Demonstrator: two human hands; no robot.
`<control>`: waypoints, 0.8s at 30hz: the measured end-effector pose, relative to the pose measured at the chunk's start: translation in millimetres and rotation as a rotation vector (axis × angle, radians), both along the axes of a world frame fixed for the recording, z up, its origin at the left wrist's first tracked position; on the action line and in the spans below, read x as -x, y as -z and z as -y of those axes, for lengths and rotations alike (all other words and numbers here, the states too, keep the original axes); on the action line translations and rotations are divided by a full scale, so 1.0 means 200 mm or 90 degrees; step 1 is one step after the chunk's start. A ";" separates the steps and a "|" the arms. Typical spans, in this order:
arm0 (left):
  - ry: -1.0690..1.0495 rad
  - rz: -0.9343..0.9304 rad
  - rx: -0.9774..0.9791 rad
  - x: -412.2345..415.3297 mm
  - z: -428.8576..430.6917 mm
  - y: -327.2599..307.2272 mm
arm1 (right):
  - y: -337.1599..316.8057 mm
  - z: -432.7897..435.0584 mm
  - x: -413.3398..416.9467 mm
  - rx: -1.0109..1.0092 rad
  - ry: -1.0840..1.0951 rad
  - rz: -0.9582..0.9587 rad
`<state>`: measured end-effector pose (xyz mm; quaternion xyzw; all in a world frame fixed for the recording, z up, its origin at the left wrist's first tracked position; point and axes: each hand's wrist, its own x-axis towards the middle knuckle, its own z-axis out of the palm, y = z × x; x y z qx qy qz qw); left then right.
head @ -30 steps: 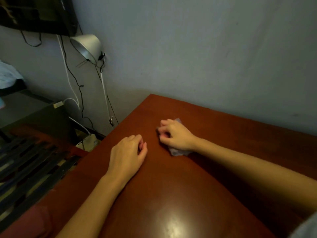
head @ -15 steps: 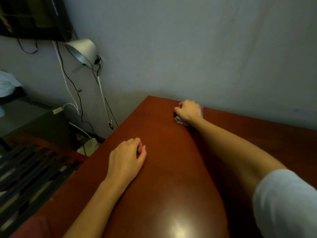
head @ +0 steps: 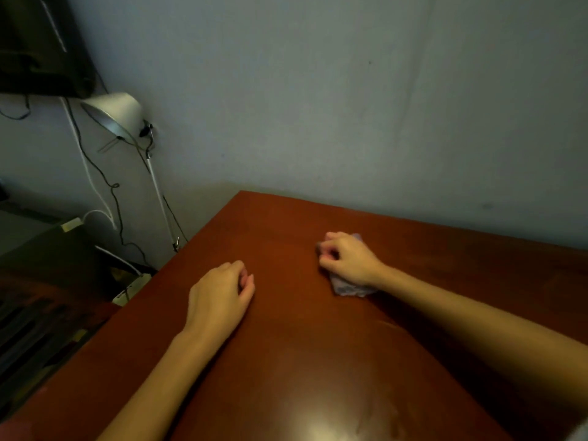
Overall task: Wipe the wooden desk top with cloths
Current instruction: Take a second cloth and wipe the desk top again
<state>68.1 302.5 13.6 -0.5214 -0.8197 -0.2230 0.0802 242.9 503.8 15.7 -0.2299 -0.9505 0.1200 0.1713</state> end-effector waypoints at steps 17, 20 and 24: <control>0.053 0.012 -0.045 -0.02 -0.03 0.03 | -0.04 -0.32 0.41 -0.064 0.158 0.110; 0.054 0.010 -0.047 -0.01 -0.03 0.03 | -0.02 -0.11 0.26 -0.054 -0.025 0.085; 0.055 0.009 -0.054 -0.01 -0.02 0.04 | -0.01 -0.14 -0.02 -0.007 -0.056 0.047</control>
